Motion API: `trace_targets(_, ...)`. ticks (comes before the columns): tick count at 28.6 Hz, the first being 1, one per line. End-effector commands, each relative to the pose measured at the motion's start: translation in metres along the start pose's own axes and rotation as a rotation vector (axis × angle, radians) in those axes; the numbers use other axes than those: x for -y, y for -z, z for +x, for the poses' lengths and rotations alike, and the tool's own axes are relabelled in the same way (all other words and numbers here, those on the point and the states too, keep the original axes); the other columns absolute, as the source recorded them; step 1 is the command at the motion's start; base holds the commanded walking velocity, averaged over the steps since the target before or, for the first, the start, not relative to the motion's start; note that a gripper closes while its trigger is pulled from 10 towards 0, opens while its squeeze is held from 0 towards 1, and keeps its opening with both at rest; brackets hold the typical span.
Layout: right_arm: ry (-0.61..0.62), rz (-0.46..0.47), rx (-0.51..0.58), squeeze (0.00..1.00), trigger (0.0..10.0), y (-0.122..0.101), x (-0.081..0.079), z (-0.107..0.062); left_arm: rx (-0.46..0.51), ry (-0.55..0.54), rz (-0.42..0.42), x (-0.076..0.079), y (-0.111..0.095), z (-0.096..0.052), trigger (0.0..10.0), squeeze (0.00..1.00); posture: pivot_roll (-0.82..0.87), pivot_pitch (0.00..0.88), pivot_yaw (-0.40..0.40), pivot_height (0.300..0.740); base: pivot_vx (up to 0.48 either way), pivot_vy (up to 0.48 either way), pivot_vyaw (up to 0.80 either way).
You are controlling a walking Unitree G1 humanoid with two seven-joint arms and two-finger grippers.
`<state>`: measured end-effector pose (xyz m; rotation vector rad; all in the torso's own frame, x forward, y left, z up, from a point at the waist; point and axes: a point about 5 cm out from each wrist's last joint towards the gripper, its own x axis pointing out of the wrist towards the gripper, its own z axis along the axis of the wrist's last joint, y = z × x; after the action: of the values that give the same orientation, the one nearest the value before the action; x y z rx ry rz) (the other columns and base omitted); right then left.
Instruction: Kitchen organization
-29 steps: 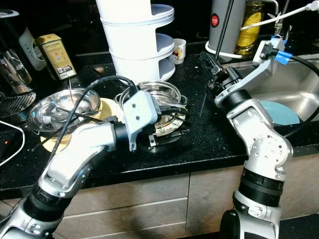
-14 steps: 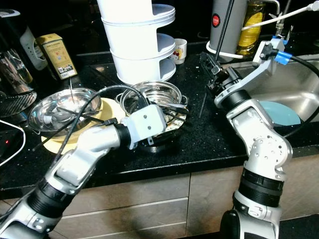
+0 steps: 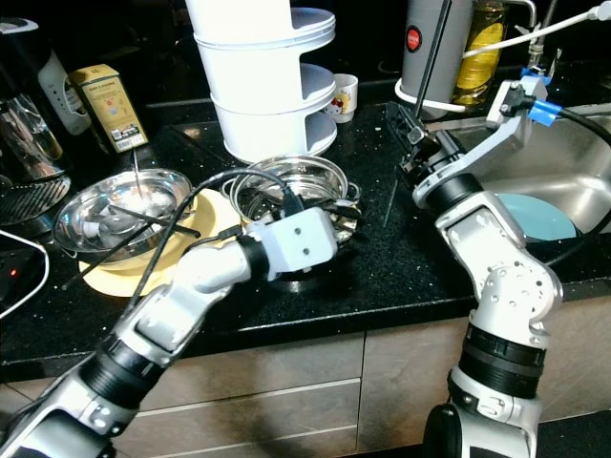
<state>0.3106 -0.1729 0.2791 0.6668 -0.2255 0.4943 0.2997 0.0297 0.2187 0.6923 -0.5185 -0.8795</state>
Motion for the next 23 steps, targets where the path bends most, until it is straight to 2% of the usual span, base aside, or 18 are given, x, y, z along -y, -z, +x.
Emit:
trace_targets(1,0.000,-0.011,-0.009,0.00,10.0,0.004,0.000,-0.002,0.011,-0.007,0.027,-0.001,-0.001,0.002,9.8,0.00,-0.10,0.000,0.047,0.740,0.000,0.000,0.00)
trace_targets(2,0.006,-0.008,-0.010,0.00,10.0,0.005,0.002,-0.004,0.017,-0.016,0.027,-0.002,-0.001,0.003,4.9,0.00,-0.10,0.000,0.048,0.740,0.000,0.000,0.00)
trace_targets(3,0.017,0.003,-0.003,0.00,10.0,0.005,0.005,-0.006,0.022,-0.023,0.030,-0.002,-0.001,0.003,1.3,0.00,-0.10,0.000,0.049,0.740,0.000,0.000,0.00)
trace_targets(4,0.017,0.003,-0.003,0.00,10.0,0.005,0.005,-0.006,0.022,-0.023,0.030,-0.002,-0.001,0.003,1.3,0.00,-0.10,0.000,0.049,0.740,0.000,0.000,0.00)
trace_targets(5,0.023,0.019,0.007,0.00,10.0,0.005,0.008,-0.009,0.028,-0.033,0.029,-0.004,-0.001,0.002,0.0,0.00,-0.10,0.000,0.050,0.740,0.000,0.000,0.00)
trace_targets(13,-0.010,0.066,0.022,0.00,10.0,0.009,0.009,-0.020,0.038,-0.048,0.042,-0.005,0.004,0.002,0.0,0.00,-0.10,0.000,0.050,0.740,0.000,0.000,0.00)
trace_targets(15,-0.011,0.091,0.018,0.00,10.0,0.013,0.011,-0.027,0.040,-0.054,0.049,-0.007,0.004,0.001,0.0,0.00,-0.10,0.000,0.051,0.740,0.000,0.000,0.00)
trace_targets(23,-0.027,0.126,0.016,0.00,10.0,0.017,0.014,-0.035,0.058,-0.080,0.070,-0.011,0.001,0.000,0.0,0.00,-0.10,0.000,0.047,0.740,0.000,0.000,0.00)
